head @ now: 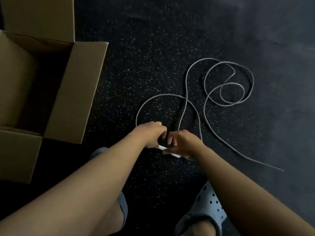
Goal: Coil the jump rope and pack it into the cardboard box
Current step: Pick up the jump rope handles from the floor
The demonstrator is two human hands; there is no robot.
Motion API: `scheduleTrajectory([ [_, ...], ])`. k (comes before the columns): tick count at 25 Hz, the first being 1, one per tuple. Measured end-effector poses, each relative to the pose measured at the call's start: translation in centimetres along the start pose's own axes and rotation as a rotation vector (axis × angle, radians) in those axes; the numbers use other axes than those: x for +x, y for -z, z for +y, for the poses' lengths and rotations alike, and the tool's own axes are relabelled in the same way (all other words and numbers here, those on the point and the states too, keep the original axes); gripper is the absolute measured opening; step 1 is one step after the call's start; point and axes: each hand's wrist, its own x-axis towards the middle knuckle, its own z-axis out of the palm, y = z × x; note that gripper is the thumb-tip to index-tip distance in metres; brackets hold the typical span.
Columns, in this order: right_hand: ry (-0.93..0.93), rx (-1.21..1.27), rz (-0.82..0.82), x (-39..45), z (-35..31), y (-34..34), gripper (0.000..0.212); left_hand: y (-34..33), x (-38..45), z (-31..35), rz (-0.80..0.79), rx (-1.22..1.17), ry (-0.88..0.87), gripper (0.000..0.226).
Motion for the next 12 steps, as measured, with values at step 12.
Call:
scheduleTrajectory([
  [12,0.023,0.272,0.285,-1.8,-1.2,8.2,0.033,6.4,-0.8,2.4,0.184,-0.127,-0.03,0.029],
])
